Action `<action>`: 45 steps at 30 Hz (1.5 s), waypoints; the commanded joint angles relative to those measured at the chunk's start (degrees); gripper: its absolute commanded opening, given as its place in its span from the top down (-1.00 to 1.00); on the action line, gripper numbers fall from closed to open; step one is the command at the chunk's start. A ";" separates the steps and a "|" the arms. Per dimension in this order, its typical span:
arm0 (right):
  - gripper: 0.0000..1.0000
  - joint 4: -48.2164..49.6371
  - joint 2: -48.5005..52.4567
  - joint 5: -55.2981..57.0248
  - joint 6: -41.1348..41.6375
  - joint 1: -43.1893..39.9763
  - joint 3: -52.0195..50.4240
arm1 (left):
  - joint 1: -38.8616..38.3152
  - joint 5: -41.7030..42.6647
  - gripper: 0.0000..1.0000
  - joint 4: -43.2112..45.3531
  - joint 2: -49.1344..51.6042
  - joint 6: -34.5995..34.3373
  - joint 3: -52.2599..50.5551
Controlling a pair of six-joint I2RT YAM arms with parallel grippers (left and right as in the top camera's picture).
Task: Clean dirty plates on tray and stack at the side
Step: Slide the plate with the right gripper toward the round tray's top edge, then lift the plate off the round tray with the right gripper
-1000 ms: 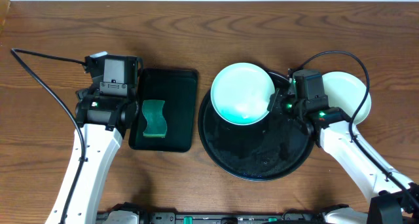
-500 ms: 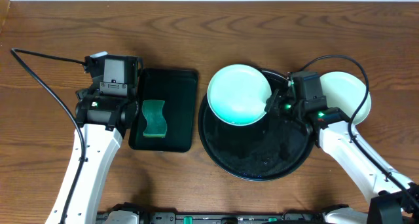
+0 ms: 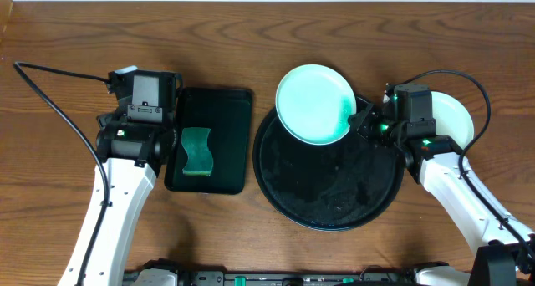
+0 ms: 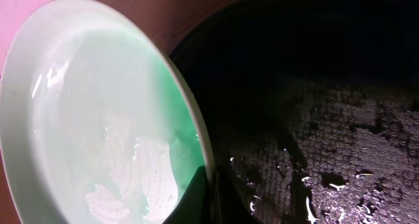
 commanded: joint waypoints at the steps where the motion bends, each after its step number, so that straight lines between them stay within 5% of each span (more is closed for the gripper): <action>1: 0.98 0.09 0.04 1.36 1.09 -0.50 1.20 | 0.13 -1.09 -0.61 -0.11 -0.13 0.52 1.14; 23: 0.97 2.03 1.01 3.21 -8.13 -0.22 1.92 | 0.13 -1.11 -0.61 -0.13 -0.13 0.52 1.14; 37: 0.97 -23.39 1.03 12.17 -11.19 0.83 19.26 | 0.13 -1.11 -0.61 -0.11 -0.13 0.52 1.14; 45: 0.97 -29.62 1.14 13.05 -11.93 2.99 27.65 | 0.13 -1.11 -0.61 -0.11 -0.13 0.52 1.14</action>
